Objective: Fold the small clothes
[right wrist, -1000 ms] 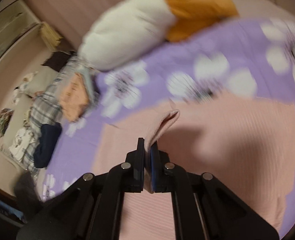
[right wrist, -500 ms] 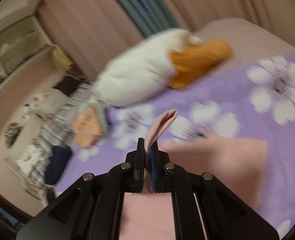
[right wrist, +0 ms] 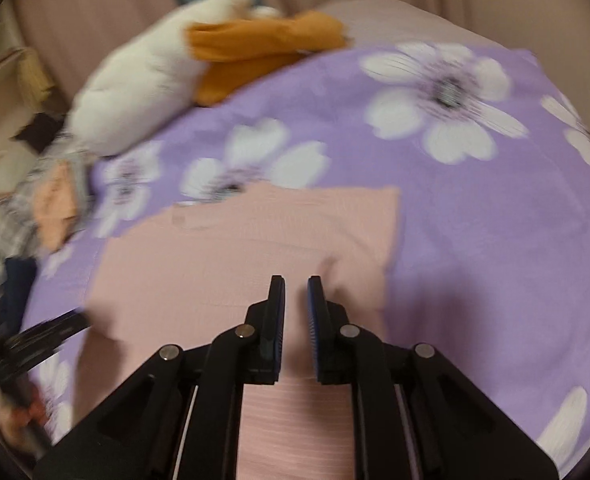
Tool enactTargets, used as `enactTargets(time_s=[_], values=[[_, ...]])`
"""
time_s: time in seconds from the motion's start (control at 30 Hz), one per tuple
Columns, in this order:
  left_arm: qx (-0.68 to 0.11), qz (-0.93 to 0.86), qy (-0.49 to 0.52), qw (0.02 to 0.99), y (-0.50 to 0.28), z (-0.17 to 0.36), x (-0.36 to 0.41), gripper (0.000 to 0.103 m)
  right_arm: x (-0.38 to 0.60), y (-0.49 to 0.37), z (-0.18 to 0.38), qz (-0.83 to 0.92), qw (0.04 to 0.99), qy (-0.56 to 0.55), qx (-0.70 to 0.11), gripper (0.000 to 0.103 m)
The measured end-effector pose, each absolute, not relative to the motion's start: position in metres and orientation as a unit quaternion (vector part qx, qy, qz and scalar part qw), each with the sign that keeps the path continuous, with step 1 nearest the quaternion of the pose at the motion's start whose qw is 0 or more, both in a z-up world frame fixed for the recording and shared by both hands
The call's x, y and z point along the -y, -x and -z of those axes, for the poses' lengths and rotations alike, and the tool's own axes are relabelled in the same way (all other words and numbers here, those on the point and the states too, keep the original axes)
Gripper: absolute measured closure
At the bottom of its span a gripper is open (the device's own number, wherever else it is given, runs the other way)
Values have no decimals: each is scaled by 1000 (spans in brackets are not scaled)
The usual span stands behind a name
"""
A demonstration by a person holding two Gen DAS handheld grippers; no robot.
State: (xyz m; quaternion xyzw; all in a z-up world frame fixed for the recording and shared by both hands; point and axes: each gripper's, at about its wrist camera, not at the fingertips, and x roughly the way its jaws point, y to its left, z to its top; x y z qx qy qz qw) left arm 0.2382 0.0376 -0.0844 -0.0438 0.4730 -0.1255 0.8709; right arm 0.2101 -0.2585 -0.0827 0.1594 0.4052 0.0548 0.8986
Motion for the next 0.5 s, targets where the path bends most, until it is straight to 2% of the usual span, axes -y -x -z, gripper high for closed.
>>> enactTargets(time_s=[0.2, 0.37, 0.47, 0.5], values=[[-493, 119, 26, 861, -249, 108, -27, 70, 237, -226, 114, -84, 878, -141, -450, 89], [-493, 119, 18, 861, -246, 109, -27, 70, 244, -222, 133, -70, 869, -145, -469, 94], [-490, 120, 19, 863, -240, 102, -30, 70, 249, -215, 126, -76, 868, -161, -464, 88], [-487, 121, 19, 865, -235, 99, -31, 70, 249, -210, 123, -78, 869, -164, -461, 83]])
